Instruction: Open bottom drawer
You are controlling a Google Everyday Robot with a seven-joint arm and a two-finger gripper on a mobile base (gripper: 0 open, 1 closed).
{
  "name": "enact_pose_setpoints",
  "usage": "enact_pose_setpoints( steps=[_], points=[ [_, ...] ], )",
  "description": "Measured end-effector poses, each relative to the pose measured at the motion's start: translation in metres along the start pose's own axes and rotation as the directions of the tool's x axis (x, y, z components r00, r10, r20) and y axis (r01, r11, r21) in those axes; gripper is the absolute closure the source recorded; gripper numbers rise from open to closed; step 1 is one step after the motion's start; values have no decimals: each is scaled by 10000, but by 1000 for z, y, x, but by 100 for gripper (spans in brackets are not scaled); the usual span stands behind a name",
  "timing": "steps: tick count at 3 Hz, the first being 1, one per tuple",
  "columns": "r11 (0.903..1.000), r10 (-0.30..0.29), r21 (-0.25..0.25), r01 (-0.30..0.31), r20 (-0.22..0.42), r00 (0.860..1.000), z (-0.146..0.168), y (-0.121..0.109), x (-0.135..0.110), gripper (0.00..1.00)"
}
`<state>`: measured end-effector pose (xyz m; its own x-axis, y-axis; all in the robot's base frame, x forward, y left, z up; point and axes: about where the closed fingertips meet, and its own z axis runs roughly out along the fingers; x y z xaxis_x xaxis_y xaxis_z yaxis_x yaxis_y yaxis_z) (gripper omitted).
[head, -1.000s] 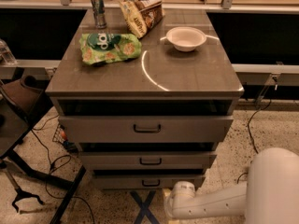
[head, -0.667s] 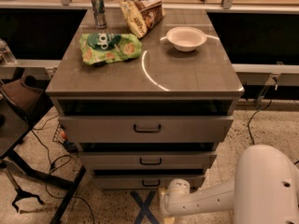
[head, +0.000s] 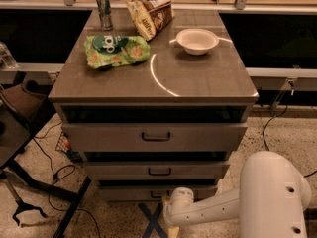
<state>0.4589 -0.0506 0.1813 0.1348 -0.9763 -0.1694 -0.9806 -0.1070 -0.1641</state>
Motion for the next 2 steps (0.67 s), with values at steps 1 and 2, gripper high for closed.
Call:
enact_pose_setpoints(
  steps=[1, 2],
  points=[
    [9990, -429, 127, 432, -171, 9989, 3, -5, -14, 0],
    [9959, -862, 221, 873, -477, 9951, 6, -10, -28, 0]
  ],
)
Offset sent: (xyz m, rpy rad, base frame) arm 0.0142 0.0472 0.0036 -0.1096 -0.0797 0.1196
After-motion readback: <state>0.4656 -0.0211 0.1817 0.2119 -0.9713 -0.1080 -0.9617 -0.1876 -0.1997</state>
